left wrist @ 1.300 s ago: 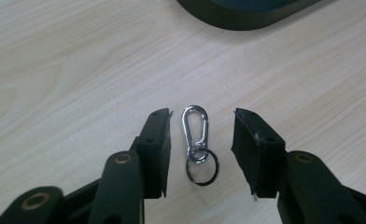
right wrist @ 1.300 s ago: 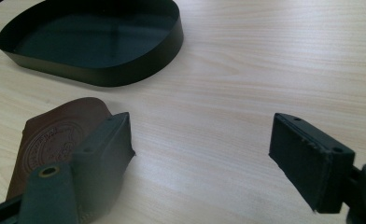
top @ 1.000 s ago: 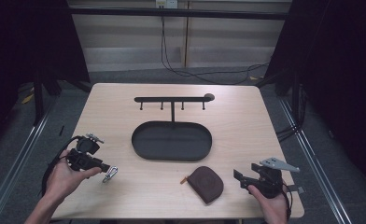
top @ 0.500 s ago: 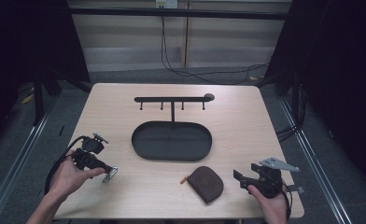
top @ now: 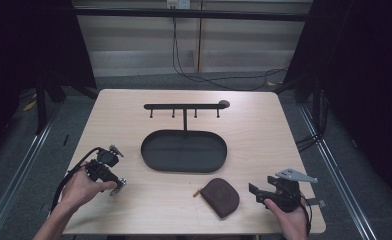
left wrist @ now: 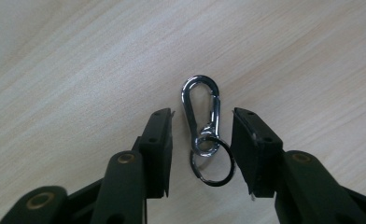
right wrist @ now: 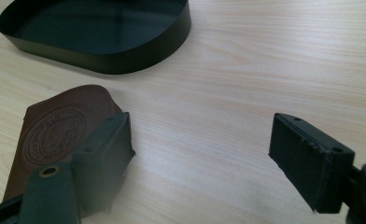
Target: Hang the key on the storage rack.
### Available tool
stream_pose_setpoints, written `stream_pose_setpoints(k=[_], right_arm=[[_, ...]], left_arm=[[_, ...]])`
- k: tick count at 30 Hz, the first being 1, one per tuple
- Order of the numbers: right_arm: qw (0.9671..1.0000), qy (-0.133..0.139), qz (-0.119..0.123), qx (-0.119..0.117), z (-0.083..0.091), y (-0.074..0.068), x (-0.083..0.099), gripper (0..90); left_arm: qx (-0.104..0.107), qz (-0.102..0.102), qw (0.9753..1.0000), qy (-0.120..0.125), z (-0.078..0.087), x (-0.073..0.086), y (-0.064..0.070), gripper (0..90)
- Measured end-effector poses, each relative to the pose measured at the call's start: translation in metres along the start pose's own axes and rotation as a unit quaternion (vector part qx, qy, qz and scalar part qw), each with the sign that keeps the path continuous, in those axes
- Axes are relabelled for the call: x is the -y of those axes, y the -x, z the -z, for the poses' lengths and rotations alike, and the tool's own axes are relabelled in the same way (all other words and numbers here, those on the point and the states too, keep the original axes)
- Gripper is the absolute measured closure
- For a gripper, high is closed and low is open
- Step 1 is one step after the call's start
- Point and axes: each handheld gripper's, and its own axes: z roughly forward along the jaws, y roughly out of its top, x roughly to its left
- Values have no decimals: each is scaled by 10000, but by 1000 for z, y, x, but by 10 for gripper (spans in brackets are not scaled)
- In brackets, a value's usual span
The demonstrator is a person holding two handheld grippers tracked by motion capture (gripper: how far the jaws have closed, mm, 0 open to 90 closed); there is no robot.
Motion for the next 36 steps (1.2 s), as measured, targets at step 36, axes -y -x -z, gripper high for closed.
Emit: stream_pose_setpoints(k=[36], right_arm=[[9997, -138, -45, -202, -3, 2, 0, 233]], left_arm=[[-282, -104, 9986, -438, -19, -17, 9, 649]])
